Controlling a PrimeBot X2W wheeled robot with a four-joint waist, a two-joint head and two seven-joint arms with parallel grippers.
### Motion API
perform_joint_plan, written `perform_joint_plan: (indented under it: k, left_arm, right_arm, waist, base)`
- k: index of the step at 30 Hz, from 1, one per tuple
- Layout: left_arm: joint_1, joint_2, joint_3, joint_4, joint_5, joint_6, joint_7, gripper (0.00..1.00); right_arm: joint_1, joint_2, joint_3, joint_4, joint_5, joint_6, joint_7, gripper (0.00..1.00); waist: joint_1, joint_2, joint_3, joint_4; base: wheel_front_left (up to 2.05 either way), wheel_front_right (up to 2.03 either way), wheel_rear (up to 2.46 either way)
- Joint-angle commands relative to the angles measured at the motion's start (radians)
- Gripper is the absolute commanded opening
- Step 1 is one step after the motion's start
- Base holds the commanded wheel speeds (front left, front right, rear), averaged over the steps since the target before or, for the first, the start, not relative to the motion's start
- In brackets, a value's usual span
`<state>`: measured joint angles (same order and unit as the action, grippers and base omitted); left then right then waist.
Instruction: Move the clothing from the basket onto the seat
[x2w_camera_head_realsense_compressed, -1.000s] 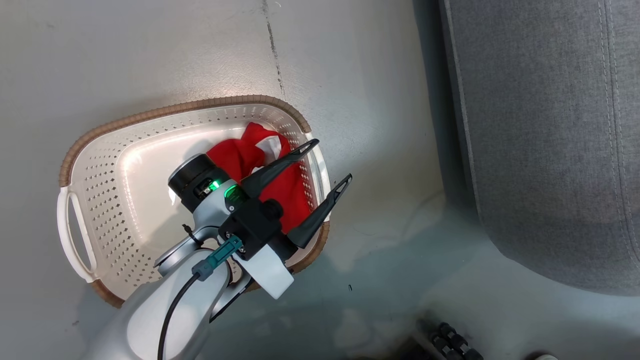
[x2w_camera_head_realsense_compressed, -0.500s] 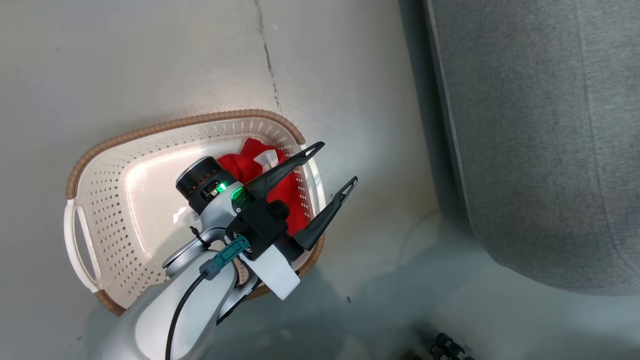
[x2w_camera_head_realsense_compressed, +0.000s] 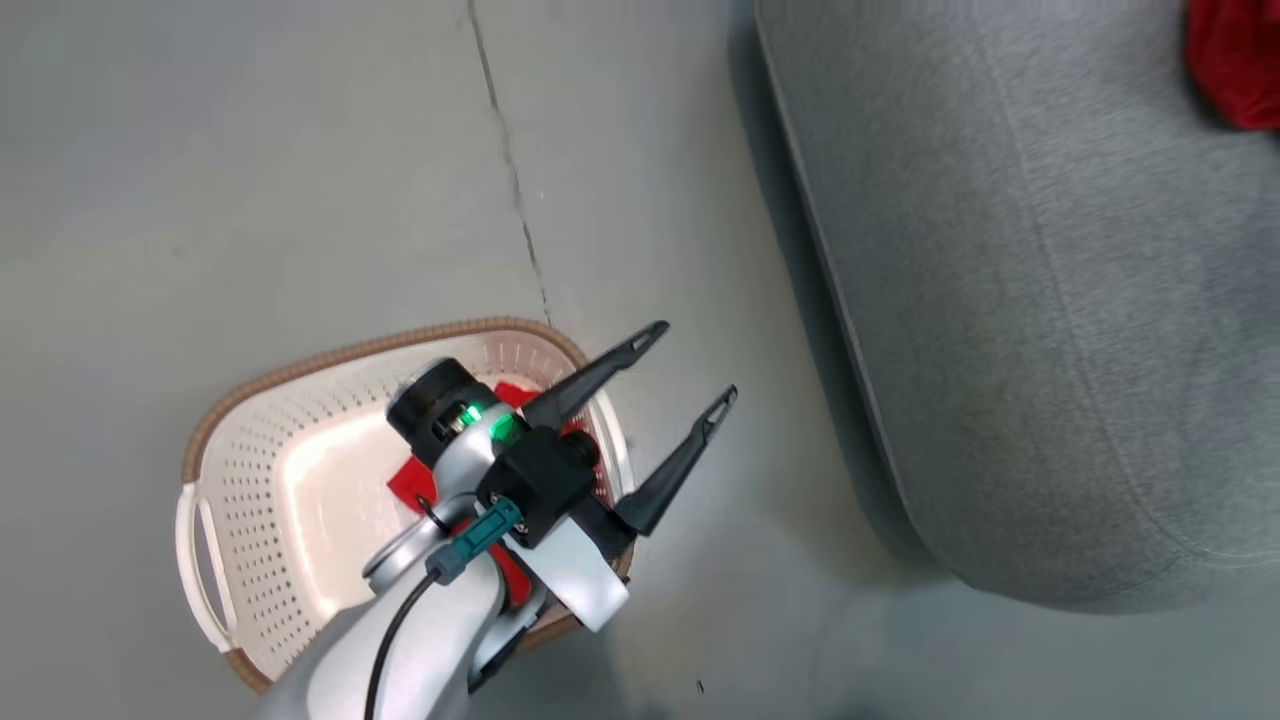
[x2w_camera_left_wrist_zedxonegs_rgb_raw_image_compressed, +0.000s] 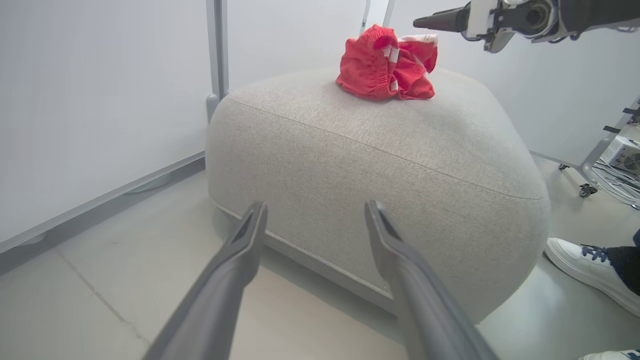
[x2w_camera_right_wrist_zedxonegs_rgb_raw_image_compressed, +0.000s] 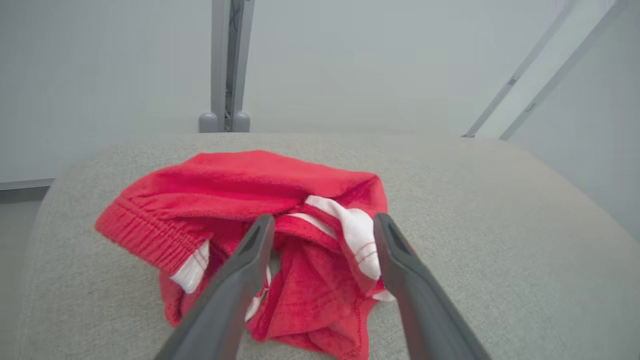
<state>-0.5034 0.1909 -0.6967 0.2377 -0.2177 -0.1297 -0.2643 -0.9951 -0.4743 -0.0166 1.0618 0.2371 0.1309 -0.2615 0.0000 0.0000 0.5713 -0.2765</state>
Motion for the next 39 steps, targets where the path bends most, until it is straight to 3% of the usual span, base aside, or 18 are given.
perform_joint_plan:
  k: [1,11,20,29,39]
  left_arm:
    - [0.02,-0.006,0.005,0.001,-0.004,-0.001,0.0,1.0]
    - [0.124,-0.066,0.076,-0.009,-0.024,-0.001,0.0,1.0]
    - [0.209,-0.103,0.194,-0.035,-0.009,-0.001,0.0,1.0]
    - [0.271,-0.128,0.291,-0.06,0.0,-0.001,0.0,1.0]
    - [0.382,-0.14,0.472,-0.095,-0.055,0.009,0.0,1.0]
  right_arm:
    - [0.022,-0.003,0.013,-0.027,0.001,0.0,-0.005,1.0]
    - [0.169,-0.036,0.037,-0.313,0.056,0.0,-0.005,1.0]
    - [0.362,-0.011,0.079,-0.648,0.077,0.0,-0.005,1.0]
    - [0.53,0.067,0.088,-0.851,0.059,0.0,-0.003,1.0]
    - [0.773,0.221,0.075,-0.963,0.001,0.0,-0.003,1.0]
  waist:
    - [0.0,0.0,-0.063,-0.01]
    - [0.0,0.0,-0.258,0.007]
    - [0.0,0.0,-0.381,0.06]
    - [0.0,0.0,-0.447,0.147]
    - [0.0,0.0,-0.508,0.243]
  base:
    - [0.0,0.0,0.0]
    - [0.0,0.0,0.0]
    - [0.0,0.0,0.0]
    - [0.0,0.0,0.0]
    - [0.0,0.0,0.0]
